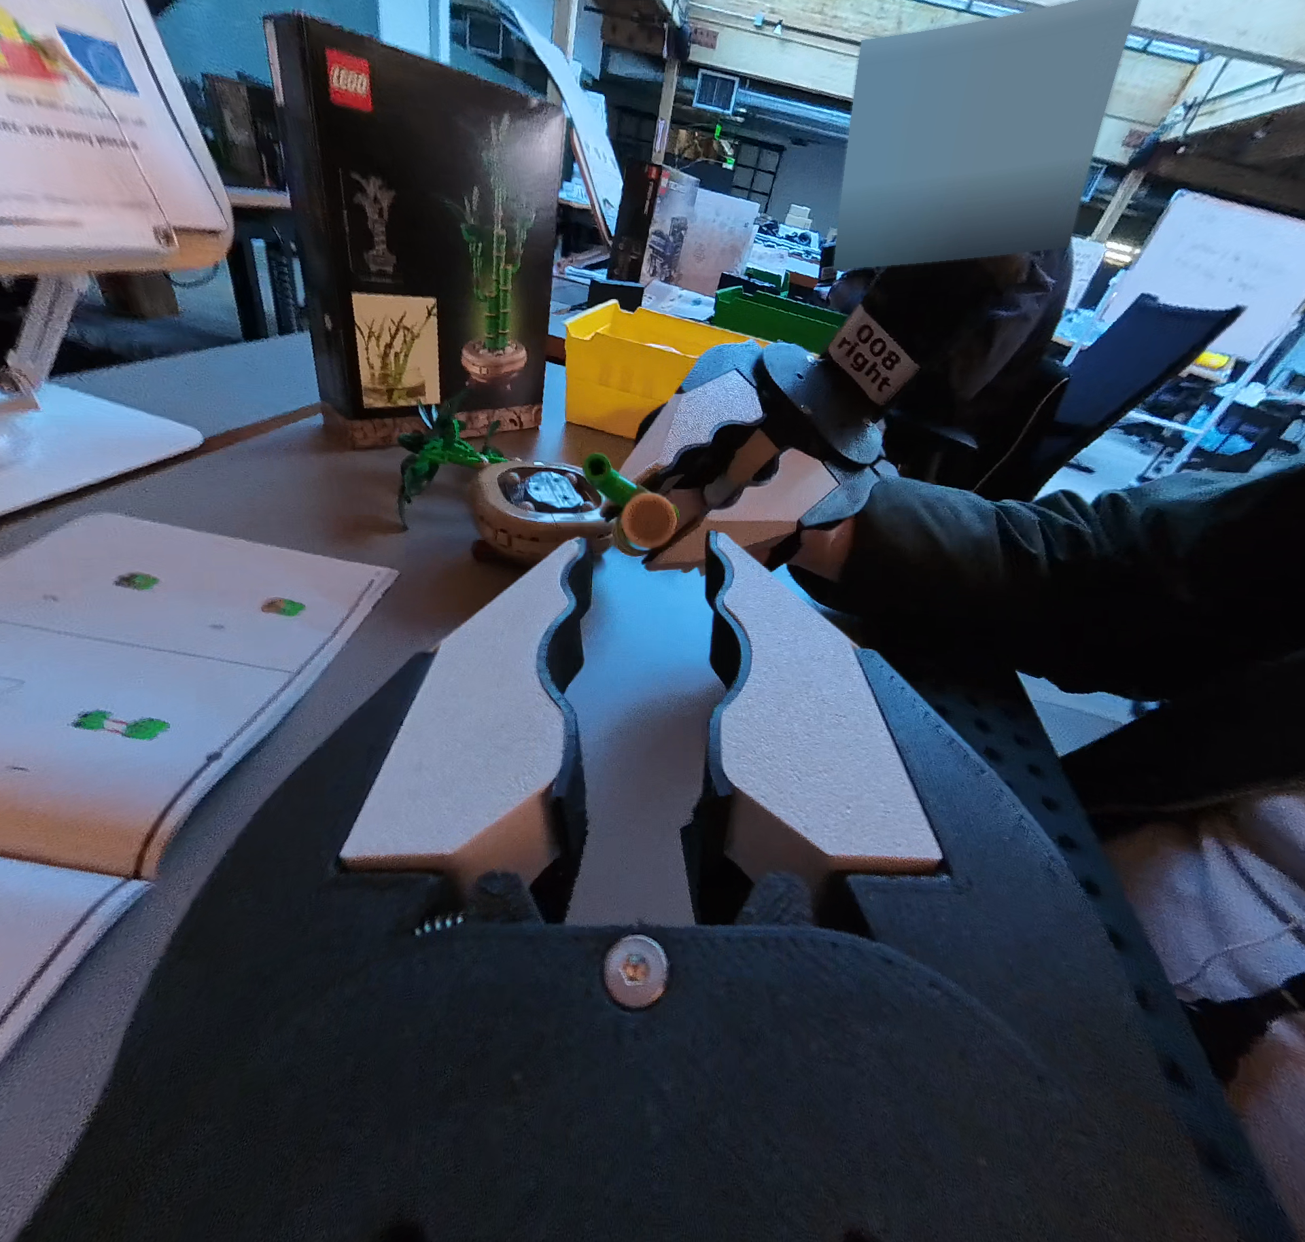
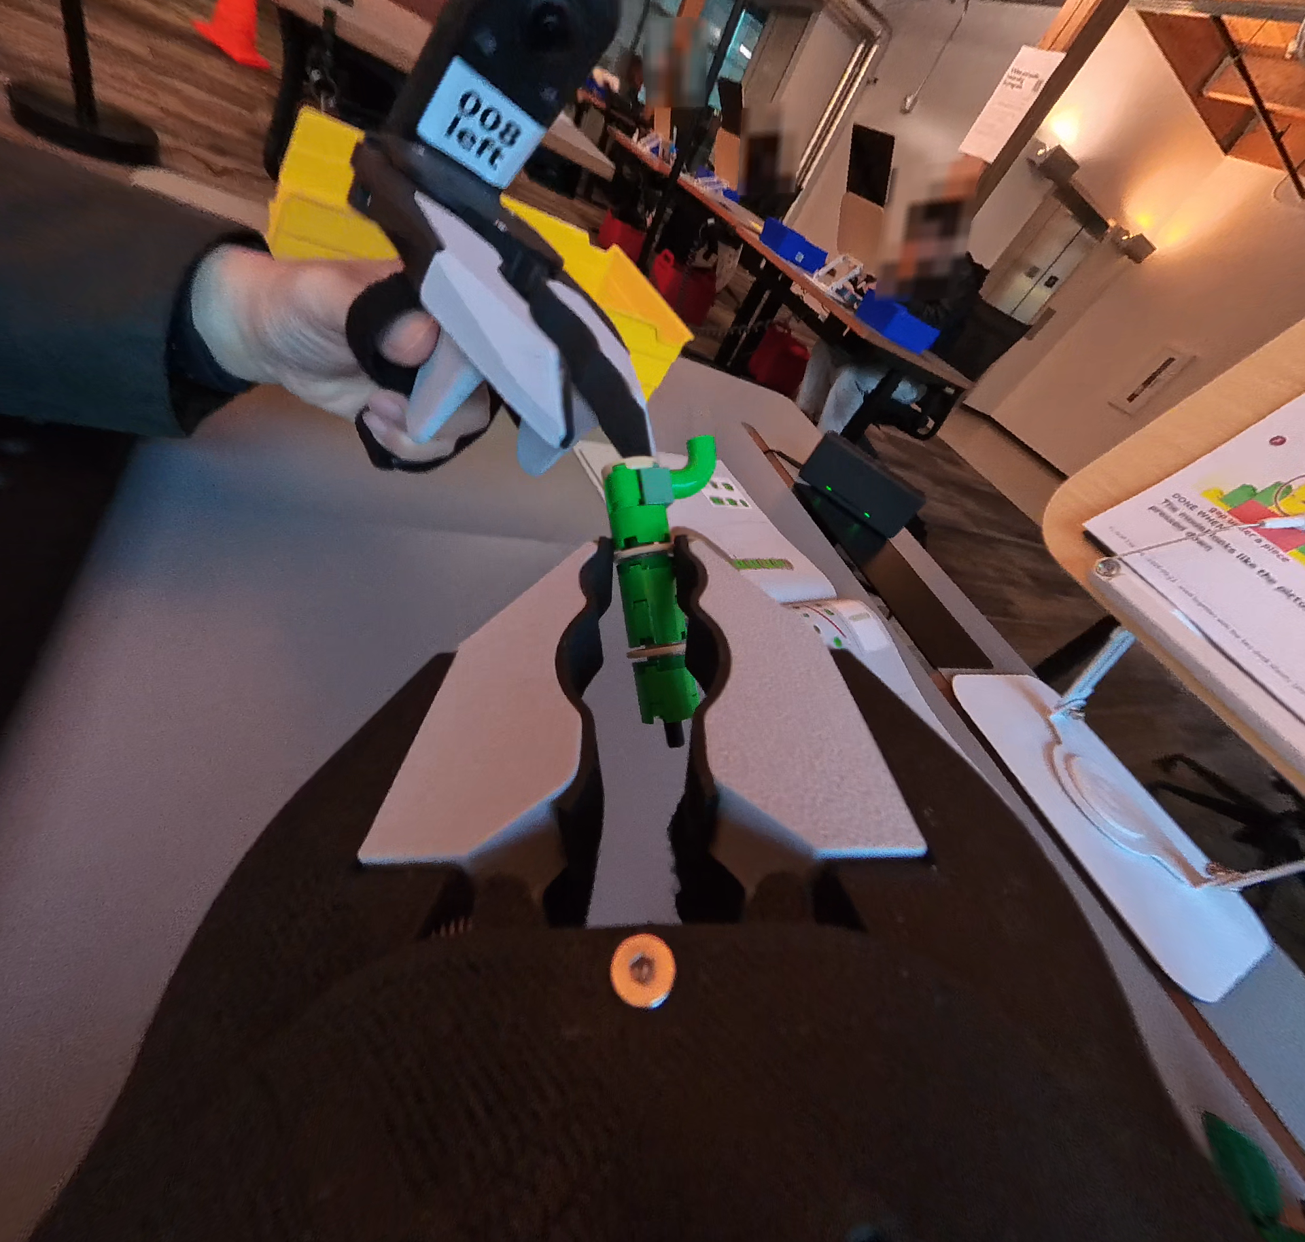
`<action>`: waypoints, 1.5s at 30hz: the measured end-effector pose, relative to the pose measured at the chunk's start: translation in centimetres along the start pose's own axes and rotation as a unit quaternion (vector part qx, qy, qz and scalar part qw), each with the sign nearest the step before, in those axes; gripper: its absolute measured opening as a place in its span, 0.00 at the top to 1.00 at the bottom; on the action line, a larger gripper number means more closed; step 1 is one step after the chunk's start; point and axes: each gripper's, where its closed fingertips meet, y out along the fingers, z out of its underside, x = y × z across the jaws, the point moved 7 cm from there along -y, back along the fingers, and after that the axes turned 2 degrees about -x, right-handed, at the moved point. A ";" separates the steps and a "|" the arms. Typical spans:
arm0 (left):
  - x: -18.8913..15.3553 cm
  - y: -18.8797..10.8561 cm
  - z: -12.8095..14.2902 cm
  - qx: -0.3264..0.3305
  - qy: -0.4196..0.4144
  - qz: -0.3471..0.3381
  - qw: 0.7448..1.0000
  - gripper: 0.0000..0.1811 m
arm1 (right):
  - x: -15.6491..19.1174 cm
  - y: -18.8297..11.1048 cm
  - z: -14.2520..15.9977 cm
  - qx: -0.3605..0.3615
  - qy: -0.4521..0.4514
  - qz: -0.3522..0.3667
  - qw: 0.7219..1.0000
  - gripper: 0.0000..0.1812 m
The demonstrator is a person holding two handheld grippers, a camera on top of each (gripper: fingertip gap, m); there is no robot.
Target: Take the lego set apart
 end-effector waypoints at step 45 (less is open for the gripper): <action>1.4 -0.7 0.8 -0.017 -0.204 0.135 0.970 0.92 | -0.2 -0.6 -0.8 -0.077 0.113 -0.086 0.987 0.91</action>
